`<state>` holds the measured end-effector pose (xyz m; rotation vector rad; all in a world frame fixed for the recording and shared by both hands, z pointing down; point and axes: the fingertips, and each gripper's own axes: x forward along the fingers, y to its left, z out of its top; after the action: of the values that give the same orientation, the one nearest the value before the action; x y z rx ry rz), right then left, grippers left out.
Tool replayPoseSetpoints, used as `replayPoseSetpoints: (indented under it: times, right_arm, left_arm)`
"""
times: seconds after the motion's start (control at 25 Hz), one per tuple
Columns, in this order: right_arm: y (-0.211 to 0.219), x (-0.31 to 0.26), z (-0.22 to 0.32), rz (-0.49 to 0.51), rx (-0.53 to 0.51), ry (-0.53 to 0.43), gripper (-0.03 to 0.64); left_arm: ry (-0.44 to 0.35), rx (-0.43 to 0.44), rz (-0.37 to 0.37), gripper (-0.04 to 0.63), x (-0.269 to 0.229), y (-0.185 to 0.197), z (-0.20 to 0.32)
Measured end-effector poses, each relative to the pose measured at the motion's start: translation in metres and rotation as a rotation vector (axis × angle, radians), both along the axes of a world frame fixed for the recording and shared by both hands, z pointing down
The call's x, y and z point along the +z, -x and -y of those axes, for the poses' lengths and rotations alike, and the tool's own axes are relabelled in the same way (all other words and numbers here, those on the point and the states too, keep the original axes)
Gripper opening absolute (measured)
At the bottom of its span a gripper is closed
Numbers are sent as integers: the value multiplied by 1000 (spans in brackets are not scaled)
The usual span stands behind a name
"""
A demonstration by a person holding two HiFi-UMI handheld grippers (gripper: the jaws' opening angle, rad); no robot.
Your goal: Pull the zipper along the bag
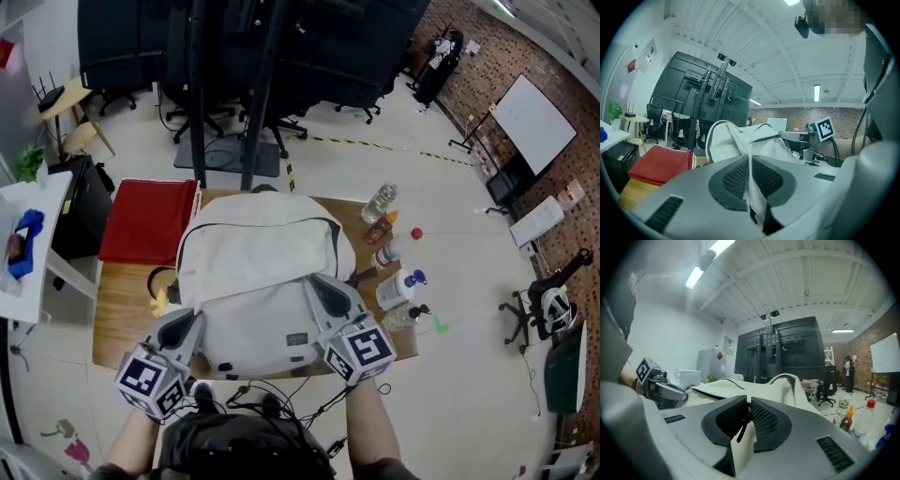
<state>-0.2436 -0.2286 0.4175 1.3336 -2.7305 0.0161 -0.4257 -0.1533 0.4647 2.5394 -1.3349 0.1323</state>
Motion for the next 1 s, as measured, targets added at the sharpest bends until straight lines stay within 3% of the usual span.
replayPoseSetpoints:
  times: [0.24,1.0]
  right_arm:
    - [-65,0,22,18,102,12,54]
    - [-69,4,20,107,93,11,54]
  left_arm:
    - [-4,7,15,48,-3,-3,1]
    - [-10,-48,34,49,-2,-7,3]
